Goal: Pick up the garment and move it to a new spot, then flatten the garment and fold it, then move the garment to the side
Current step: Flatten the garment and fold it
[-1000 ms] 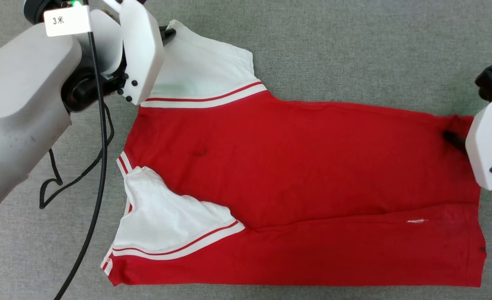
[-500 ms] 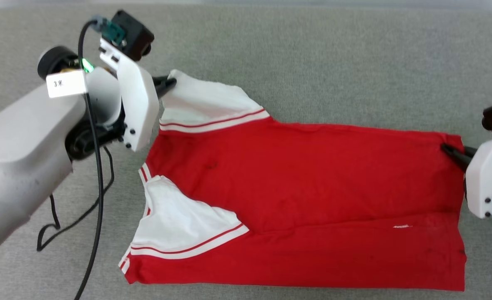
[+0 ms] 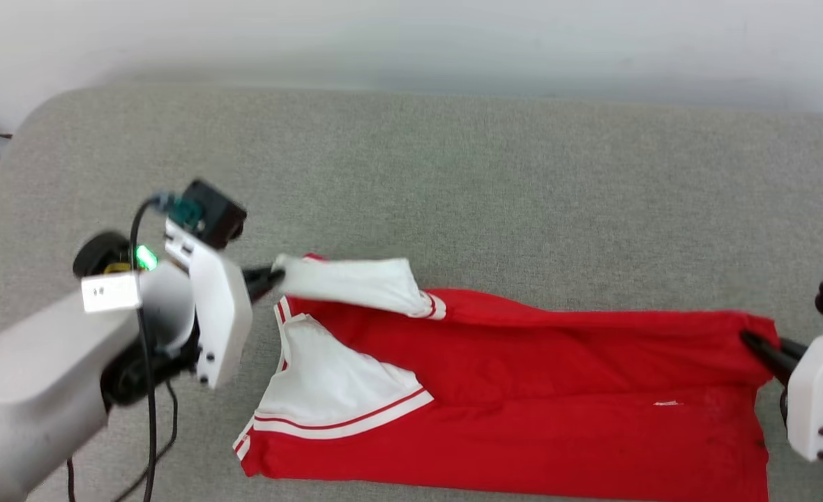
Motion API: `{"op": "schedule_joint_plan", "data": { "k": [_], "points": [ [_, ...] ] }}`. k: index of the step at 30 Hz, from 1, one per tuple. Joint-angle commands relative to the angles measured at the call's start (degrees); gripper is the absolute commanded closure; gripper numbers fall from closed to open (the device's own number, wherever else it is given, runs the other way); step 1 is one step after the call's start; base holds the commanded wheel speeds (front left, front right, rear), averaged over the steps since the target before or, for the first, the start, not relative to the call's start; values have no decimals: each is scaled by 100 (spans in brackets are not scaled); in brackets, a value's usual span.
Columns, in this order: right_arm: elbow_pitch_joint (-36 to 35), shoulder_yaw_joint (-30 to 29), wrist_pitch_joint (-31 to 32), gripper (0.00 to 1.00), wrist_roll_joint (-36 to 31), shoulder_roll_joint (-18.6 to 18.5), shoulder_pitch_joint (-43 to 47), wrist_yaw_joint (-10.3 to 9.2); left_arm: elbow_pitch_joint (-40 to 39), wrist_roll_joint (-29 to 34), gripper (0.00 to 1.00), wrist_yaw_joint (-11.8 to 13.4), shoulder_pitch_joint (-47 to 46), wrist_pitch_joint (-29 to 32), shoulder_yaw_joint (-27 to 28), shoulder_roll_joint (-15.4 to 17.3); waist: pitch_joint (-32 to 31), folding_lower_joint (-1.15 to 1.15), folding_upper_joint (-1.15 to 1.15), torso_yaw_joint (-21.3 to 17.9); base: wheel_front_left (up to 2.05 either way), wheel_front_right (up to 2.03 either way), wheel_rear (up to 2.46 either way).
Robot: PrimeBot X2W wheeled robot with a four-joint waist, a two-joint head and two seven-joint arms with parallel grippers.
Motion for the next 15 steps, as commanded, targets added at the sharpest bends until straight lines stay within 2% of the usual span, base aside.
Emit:
{"op": "schedule_joint_plan", "data": {
  "k": [1,9,15],
  "points": [
    [-87,-86,13,100,64,61,300,-7,-196,-50,100,112,322,-29,-32,114,-144,1,0,32,0,0,0],
    [-316,-362,80,100,131,174,1076,-7,-792,-285,100,513,1272,-224,-47,457,-287,1,0,55,0,0,0],
    [-324,-471,66,100,158,241,1429,-7,-842,-407,100,611,1715,-300,-54,419,-260,1,0,90,0,0,0]
  ]
}}
